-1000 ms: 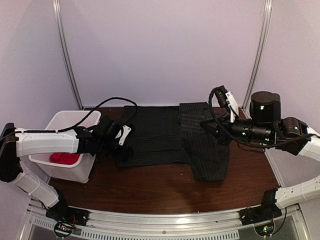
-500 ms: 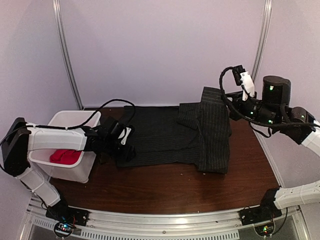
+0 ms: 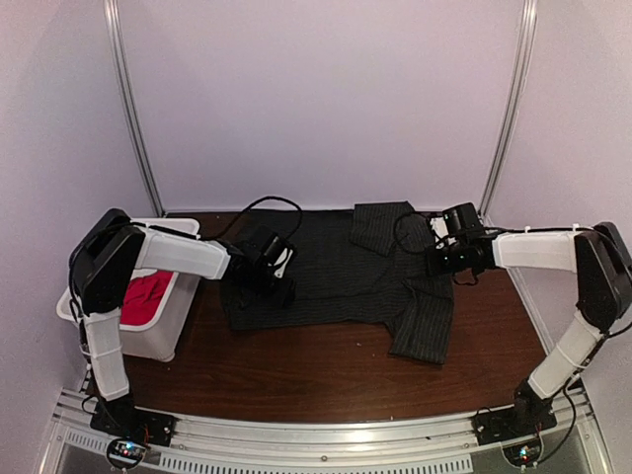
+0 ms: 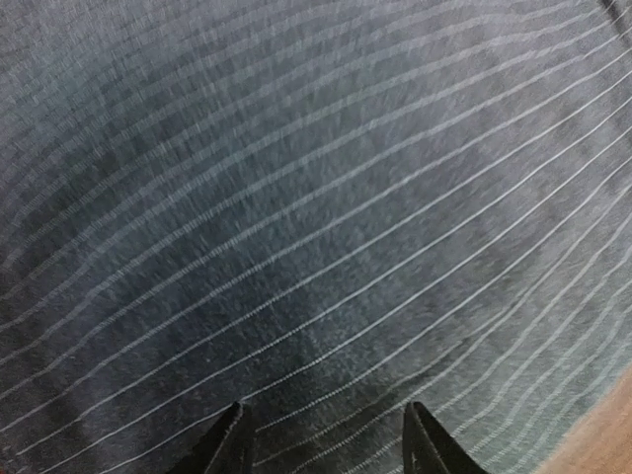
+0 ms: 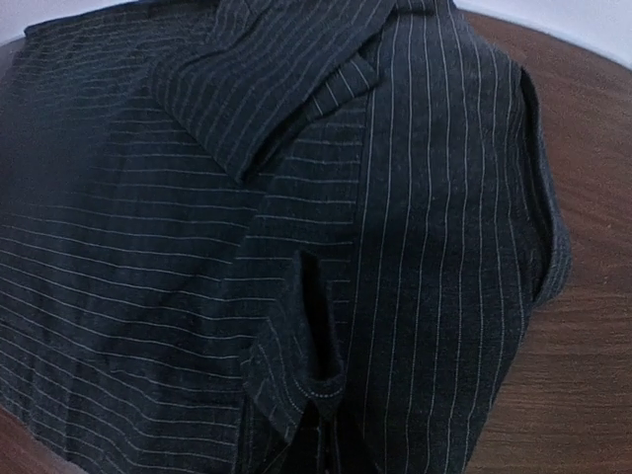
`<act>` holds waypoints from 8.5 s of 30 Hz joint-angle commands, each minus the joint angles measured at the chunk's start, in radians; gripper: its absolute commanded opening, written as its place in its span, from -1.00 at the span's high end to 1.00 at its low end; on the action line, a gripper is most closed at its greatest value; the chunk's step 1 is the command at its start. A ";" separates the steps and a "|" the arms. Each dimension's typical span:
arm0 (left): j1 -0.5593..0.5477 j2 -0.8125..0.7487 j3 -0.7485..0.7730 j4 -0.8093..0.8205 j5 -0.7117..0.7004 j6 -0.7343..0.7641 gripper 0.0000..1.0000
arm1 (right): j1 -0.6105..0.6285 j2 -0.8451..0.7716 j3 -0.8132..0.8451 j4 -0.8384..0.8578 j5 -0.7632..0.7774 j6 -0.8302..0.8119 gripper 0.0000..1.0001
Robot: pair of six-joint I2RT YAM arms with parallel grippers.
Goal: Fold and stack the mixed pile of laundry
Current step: Fold the flattened shirt at the center of the board.
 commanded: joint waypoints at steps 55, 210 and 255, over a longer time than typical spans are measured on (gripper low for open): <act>-0.084 0.576 0.771 0.221 0.395 -0.131 -0.24 | -0.058 -0.316 -0.361 -0.048 -0.282 0.227 1.00; 0.064 -0.475 -0.226 -0.255 -0.424 -0.558 1.00 | -0.108 -0.015 0.861 -0.163 -0.192 -0.152 1.00; 0.156 -0.187 -0.116 -0.171 -0.418 -0.506 1.00 | -0.116 0.276 1.163 -0.062 -0.196 -0.170 1.00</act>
